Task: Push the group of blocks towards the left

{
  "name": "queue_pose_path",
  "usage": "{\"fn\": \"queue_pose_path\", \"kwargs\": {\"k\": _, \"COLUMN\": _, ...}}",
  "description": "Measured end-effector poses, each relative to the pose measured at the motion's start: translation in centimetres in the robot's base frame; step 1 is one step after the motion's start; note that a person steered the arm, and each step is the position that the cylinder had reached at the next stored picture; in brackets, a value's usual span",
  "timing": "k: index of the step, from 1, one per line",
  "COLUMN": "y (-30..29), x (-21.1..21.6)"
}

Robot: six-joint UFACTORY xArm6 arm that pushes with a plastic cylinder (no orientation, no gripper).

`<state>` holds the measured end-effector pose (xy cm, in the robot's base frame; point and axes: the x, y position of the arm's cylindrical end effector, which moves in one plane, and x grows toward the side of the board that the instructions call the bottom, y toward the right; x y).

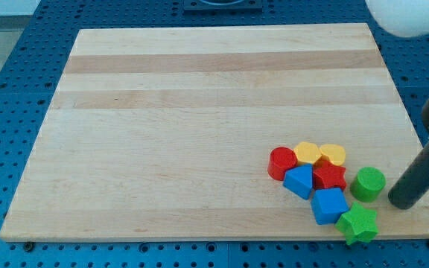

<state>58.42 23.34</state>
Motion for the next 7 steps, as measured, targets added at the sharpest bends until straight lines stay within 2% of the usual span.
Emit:
{"fn": "queue_pose_path", "kwargs": {"k": 4, "y": -3.2, "x": -2.0}}
{"fn": "queue_pose_path", "kwargs": {"k": 7, "y": -6.2, "x": -7.0}}
